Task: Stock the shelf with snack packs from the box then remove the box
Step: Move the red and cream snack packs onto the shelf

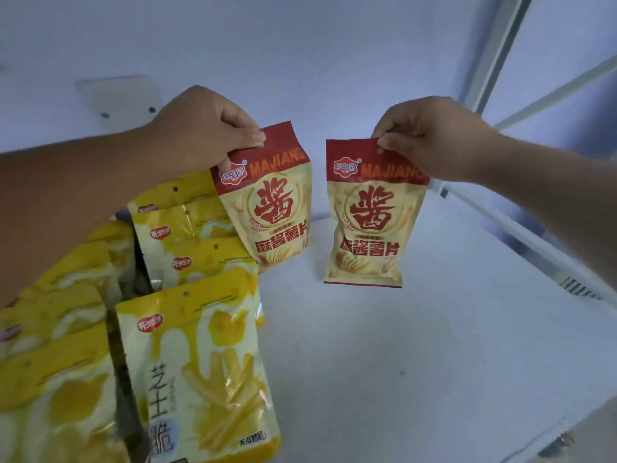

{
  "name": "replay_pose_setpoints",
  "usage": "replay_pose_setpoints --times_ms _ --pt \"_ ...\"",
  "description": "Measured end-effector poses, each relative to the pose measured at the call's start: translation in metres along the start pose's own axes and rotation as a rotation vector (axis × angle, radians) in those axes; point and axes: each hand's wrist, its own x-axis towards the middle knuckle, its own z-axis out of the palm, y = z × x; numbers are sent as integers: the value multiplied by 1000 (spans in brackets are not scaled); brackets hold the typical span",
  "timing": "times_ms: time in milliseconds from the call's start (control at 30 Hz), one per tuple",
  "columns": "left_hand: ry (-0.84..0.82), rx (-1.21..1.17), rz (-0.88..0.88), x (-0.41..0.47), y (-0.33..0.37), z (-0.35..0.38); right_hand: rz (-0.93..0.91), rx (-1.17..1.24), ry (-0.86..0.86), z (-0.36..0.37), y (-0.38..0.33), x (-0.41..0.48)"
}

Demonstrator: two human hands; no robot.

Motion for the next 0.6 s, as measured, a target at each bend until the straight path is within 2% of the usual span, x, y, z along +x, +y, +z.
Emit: replay_pose_setpoints --times_ms 233,600 --pt "111 -6 -63 30 -22 16 -103 48 -75 50 24 73" --pt "61 116 -12 69 -38 47 -114 79 -25 79 63 126"
